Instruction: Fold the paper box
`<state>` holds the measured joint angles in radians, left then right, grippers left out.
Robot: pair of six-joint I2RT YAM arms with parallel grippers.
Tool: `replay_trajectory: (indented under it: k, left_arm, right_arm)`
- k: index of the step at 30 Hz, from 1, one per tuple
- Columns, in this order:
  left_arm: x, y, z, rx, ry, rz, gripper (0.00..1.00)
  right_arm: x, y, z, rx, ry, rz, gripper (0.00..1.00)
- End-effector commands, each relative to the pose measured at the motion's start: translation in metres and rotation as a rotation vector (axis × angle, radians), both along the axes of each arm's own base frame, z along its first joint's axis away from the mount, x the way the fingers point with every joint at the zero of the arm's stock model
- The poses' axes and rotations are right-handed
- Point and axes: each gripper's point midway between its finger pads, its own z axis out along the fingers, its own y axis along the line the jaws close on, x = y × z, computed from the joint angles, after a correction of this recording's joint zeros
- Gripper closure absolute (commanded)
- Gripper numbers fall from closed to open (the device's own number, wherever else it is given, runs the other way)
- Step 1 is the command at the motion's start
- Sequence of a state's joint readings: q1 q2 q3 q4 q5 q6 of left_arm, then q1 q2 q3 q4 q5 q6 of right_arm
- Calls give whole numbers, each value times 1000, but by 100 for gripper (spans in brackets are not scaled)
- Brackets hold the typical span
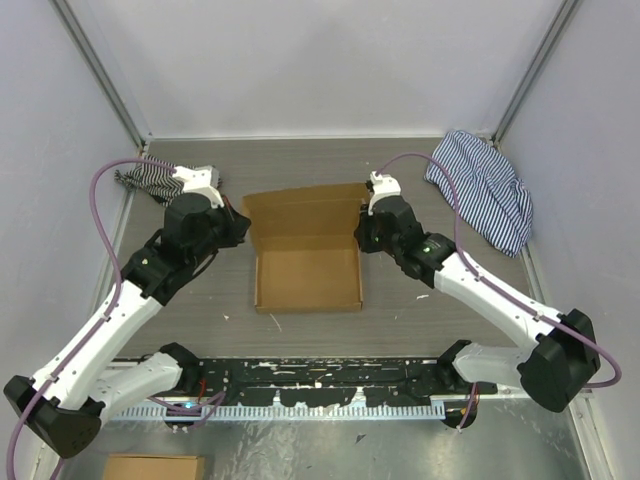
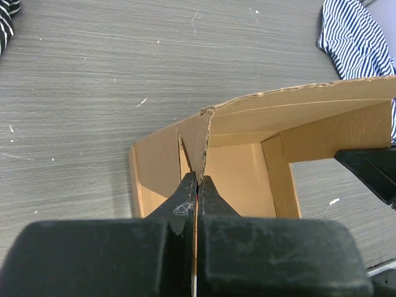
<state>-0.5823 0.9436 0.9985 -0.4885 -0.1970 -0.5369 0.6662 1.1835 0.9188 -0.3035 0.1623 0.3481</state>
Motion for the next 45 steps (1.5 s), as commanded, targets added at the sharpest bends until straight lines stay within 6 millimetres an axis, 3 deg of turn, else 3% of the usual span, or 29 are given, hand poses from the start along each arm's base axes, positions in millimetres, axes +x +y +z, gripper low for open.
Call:
replay_trajectory:
  k: [1,8,15,17,19,21,23,29,32,35,38,42,45]
  left_arm:
    - [-11,-13,-12,-20,40,-63,100]
    - [-27,-7,-33,8,84,-80,100]
    - [-47,5,-53,24,127,-76,100]
    - [-51,9,-57,34,136,-69,100]
    - [-54,12,-62,42,143,-67,100]
    - [-56,14,-64,46,146,-62,100]
    - [-57,16,-67,52,153,-60,100]
    - [-60,19,-77,63,174,-51,100]
    - [-64,19,-84,62,190,-59,100]
    - [-71,19,-93,57,211,-68,95]
    - [-81,21,-100,50,241,-78,73]
    - [-99,30,-100,35,263,-80,54]
    - [-108,29,-86,-50,239,-75,50]
  right_arm:
    - [5,25,29,79,-50,32,85]
    - [-18,14,-19,-21,-1,41,85]
    - [-38,-3,-30,-48,4,-1,80]
    - [-45,-3,-25,-43,-3,14,64]
    - [-52,-5,-15,-26,-16,24,33]
    - [-60,-5,-1,5,-34,50,21]
    - [-69,-5,13,32,-37,81,16]
    - [-117,3,52,123,17,297,16]
    - [-131,0,80,187,-19,335,16]
    - [-128,-10,107,241,-87,280,14]
    - [-111,-23,114,222,-107,148,14]
    - [-88,-16,98,174,-70,66,17]
    - [-69,-5,79,132,-43,16,25]
